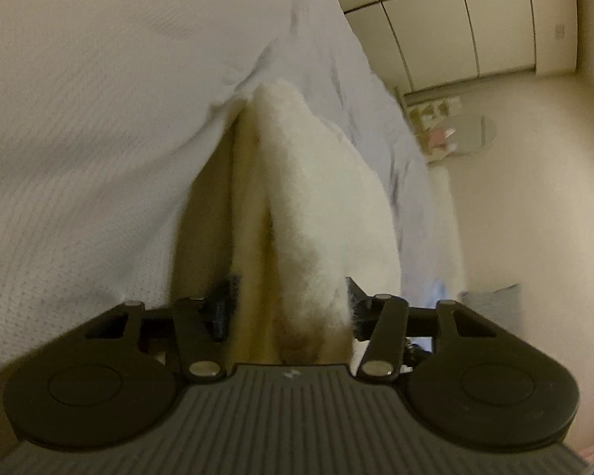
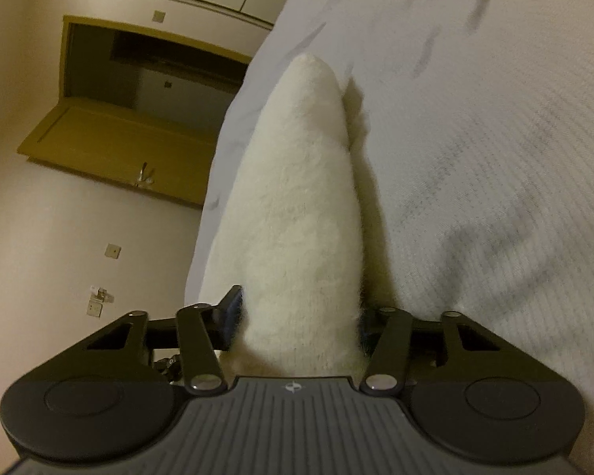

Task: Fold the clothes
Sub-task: 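Pinch the folded sweater edge with both grippers and lift it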

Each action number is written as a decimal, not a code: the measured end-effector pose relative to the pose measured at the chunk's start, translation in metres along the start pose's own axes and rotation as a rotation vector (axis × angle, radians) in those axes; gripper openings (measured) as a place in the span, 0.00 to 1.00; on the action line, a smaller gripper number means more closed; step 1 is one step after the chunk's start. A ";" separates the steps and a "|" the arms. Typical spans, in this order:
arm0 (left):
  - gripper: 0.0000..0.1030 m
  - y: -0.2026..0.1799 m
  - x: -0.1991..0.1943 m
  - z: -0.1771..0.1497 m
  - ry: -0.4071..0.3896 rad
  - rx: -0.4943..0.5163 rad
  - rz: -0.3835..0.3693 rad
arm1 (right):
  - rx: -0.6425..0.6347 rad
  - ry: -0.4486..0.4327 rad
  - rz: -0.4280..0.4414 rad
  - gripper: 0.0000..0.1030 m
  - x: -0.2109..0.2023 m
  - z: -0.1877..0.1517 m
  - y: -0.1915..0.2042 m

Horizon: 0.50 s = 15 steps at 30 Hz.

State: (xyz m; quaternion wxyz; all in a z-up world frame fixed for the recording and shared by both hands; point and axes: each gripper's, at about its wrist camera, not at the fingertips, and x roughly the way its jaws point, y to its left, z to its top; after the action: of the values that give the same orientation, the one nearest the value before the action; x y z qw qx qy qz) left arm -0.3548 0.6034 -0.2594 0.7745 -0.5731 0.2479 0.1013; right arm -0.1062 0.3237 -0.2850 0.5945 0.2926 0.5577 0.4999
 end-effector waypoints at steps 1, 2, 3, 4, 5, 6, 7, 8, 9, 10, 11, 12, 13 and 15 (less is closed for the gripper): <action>0.43 -0.009 -0.002 0.001 0.004 0.011 0.019 | 0.018 -0.003 -0.012 0.46 -0.004 -0.001 0.004; 0.42 -0.017 -0.007 0.005 0.009 0.009 0.032 | 0.028 -0.005 -0.029 0.45 -0.006 -0.001 0.012; 0.41 -0.025 -0.012 0.010 0.015 0.004 0.044 | 0.030 -0.004 -0.047 0.45 -0.007 0.000 0.022; 0.40 -0.033 -0.017 0.015 0.020 -0.001 0.056 | 0.030 -0.001 -0.062 0.45 -0.008 0.001 0.034; 0.40 -0.042 -0.025 0.023 0.018 0.001 0.063 | 0.027 0.006 -0.071 0.45 -0.007 0.003 0.046; 0.39 -0.049 -0.033 0.030 0.014 0.004 0.069 | 0.026 0.013 -0.078 0.44 -0.007 0.006 0.061; 0.39 -0.056 -0.043 0.038 0.010 0.006 0.073 | 0.025 0.021 -0.081 0.44 -0.006 0.008 0.076; 0.39 -0.063 -0.053 0.046 0.008 0.004 0.077 | 0.024 0.027 -0.083 0.44 -0.004 0.010 0.090; 0.39 -0.069 -0.064 0.054 0.007 0.002 0.081 | 0.023 0.032 -0.085 0.44 -0.002 0.011 0.106; 0.39 -0.073 -0.077 0.063 0.004 0.000 0.086 | 0.022 0.037 -0.086 0.44 0.001 0.012 0.121; 0.39 -0.077 -0.089 0.072 0.001 -0.001 0.092 | 0.021 0.041 -0.083 0.44 0.006 0.013 0.136; 0.39 -0.080 -0.104 0.083 -0.005 -0.001 0.099 | 0.022 0.046 -0.080 0.44 0.013 0.014 0.152; 0.38 -0.084 -0.118 0.095 -0.014 0.000 0.106 | 0.021 0.051 -0.076 0.44 0.021 0.015 0.168; 0.38 -0.091 -0.146 0.120 -0.037 0.006 0.116 | 0.012 0.065 -0.060 0.44 0.040 0.015 0.199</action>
State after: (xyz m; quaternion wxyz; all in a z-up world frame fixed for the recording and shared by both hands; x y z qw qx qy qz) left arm -0.4070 0.7051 -0.0836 0.7735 -0.5535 0.2666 0.1558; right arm -0.1500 0.4296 -0.1161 0.5889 0.2631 0.5883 0.4877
